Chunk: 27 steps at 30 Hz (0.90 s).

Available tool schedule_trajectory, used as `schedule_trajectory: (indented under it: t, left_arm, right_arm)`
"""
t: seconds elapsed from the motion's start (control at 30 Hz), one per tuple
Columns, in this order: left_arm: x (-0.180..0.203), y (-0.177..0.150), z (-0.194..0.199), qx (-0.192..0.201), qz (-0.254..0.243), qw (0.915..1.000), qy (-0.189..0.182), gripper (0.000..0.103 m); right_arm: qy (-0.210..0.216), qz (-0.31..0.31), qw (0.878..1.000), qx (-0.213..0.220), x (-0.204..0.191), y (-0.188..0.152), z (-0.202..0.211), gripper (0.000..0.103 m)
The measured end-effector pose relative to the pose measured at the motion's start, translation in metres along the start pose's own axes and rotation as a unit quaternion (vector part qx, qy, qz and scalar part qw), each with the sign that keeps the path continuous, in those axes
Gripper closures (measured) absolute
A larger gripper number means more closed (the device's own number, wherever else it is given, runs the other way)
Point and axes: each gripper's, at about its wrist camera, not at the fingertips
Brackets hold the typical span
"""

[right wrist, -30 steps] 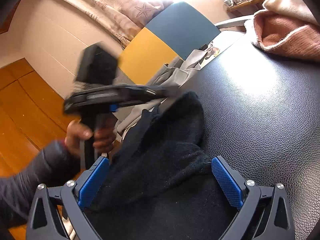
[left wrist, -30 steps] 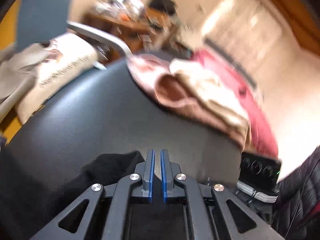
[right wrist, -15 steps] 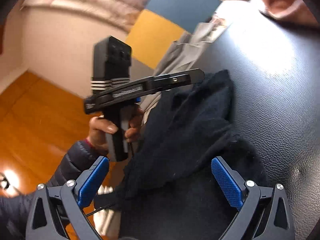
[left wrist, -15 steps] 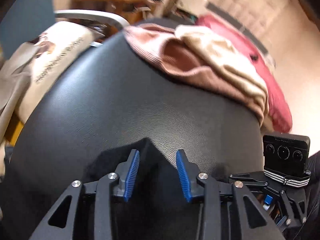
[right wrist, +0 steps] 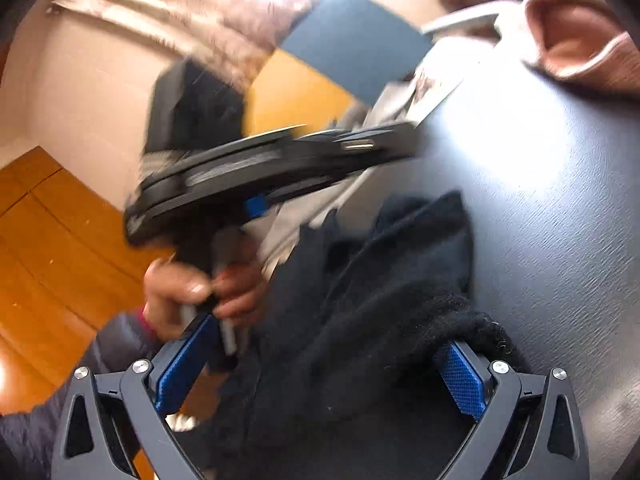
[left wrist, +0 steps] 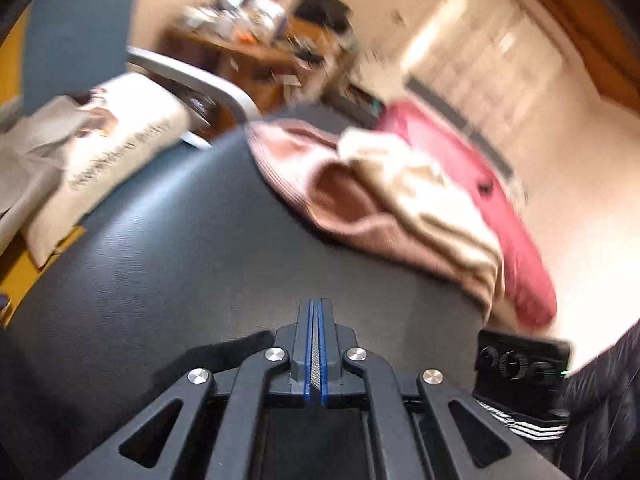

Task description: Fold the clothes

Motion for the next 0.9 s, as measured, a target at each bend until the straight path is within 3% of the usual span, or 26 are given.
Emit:
schedule_trajectory:
  t: [0.07, 0.23, 0.3, 0.33, 0.47, 0.6, 0.73, 0.8, 0.9]
  left_arm:
    - [-0.013, -0.005, 0.002, 0.010, 0.028, 0.9995, 0.013, 0.102]
    - [-0.025, -0.026, -0.010, -0.022, 0.055, 0.9966, 0.059, 0.100]
    - [-0.029, -0.041, -0.004, -0.029, 0.073, 0.9941, 0.075, 0.087]
    - [-0.031, -0.049, -0.001, -0.033, 0.082, 0.9927, 0.083, 0.087]
    - [-0.019, -0.097, 0.036, 0.016, 0.110, 0.9856, 0.127, 0.084]
    - [0.005, -0.150, 0.066, 0.061, 0.130, 0.9768, 0.159, 0.083]
    - [0.031, -0.195, 0.079, 0.084, 0.144, 0.9672, 0.191, 0.080]
    - [0.043, -0.210, 0.080, 0.087, 0.138, 0.9641, 0.209, 0.079]
    - [0.056, -0.223, 0.077, 0.089, 0.126, 0.9622, 0.225, 0.077]
  right_arm:
    - [-0.024, 0.003, 1.000, 0.003, 0.008, -0.002, 0.003, 0.002]
    - [-0.054, 0.055, 0.997, -0.021, 0.001, -0.009, 0.008, 0.003]
    - [-0.057, 0.062, 0.996, -0.038, 0.002, -0.007, 0.012, 0.003]
    - [-0.055, 0.065, 0.995, -0.052, 0.003, -0.004, 0.013, 0.003]
    - [-0.040, 0.088, 0.989, -0.110, 0.003, 0.003, 0.029, 0.003]
    - [-0.077, 0.183, 0.977, -0.081, -0.004, 0.037, 0.052, 0.004]
    - [-0.100, 0.222, 0.966, -0.092, 0.001, 0.075, 0.026, 0.005]
    - [-0.110, 0.229, 0.959, -0.124, 0.005, 0.075, 0.009, 0.007]
    - [-0.126, 0.238, 0.948, -0.170, 0.011, 0.076, -0.016, 0.021]
Point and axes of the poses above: each gripper's, at about its wrist camera, not at the fingertips, and z roughly against the way its jaws point, x to its right, y to its top, and after that the axes turned 3 degrees about z, right-handed
